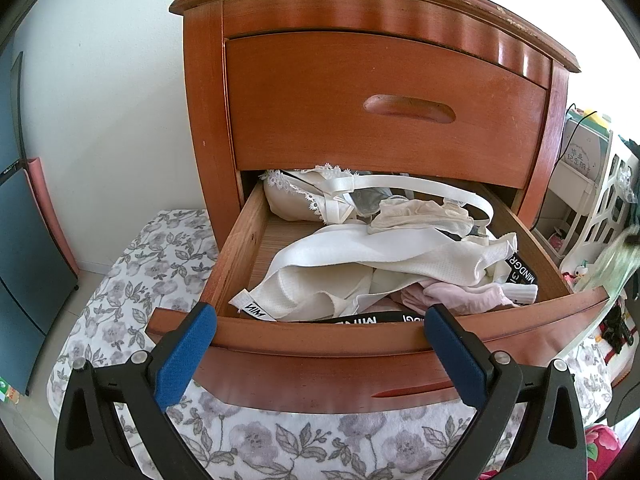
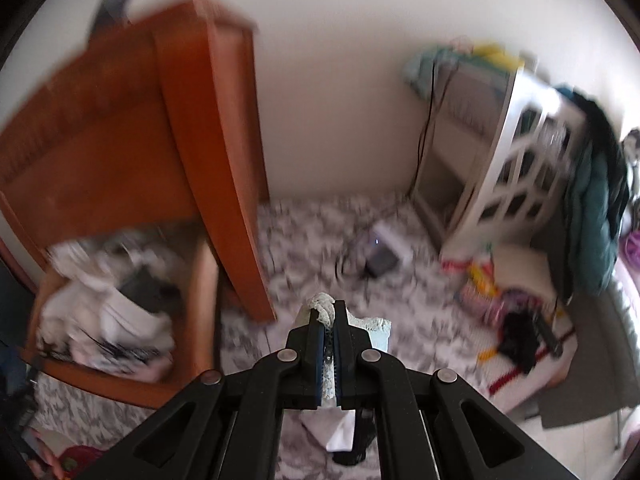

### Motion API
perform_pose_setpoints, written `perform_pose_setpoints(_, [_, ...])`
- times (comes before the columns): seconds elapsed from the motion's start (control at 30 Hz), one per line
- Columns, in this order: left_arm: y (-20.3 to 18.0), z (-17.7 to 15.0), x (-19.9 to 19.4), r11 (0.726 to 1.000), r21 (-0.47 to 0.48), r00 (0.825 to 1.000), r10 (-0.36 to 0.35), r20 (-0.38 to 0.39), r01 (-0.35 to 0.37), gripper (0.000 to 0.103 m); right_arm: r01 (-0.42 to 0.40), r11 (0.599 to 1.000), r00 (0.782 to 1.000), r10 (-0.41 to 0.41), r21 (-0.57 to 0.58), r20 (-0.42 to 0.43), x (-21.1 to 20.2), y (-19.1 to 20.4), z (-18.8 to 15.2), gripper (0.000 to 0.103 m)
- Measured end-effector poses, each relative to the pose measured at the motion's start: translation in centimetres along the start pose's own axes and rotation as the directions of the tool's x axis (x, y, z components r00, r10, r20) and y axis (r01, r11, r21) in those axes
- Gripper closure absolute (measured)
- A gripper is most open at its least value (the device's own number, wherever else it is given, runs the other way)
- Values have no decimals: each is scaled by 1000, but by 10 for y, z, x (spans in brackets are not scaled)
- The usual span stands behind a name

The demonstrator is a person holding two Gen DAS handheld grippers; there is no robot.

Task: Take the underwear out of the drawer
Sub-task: 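Open the right gripper to drop the green lace garment on the bedspread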

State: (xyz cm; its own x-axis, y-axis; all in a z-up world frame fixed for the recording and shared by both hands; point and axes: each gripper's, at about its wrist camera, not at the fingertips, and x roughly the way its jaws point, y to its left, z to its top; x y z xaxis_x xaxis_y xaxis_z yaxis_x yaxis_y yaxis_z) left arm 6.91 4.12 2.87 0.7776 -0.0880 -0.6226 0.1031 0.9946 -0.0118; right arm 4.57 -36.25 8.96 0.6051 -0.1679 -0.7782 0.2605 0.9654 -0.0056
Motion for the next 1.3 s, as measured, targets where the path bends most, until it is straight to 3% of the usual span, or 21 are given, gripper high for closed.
perform_pose_setpoints(0.17, [0,0,0,1000,0,1000,0,0,0,0,31,1000,989,-32,-6,-141,59,-2,-32,98])
perform_pose_setpoints(0.4, [0,0,0,1000,0,1000,0,0,0,0,79,997,955,-80,-15,-287,115,-5,-73,98])
perform_pose_setpoints(0.77, [0,0,0,1000,0,1000,0,0,0,0,111,993,909,-112,-24,-401,148,-18,-101,96])
perform_pose_setpoints(1.0, [0,0,0,1000,0,1000,0,0,0,0,118,993,899,-114,-17,-423,151,-24,-106,64])
perform_pose_setpoints(1.07, [0,0,0,1000,0,1000,0,0,0,0,119,993,899,-113,-13,-424,150,-25,-106,47])
perform_pose_setpoints(1.3, [0,0,0,1000,0,1000,0,0,0,0,106,994,901,-95,3,-423,151,-29,-105,31])
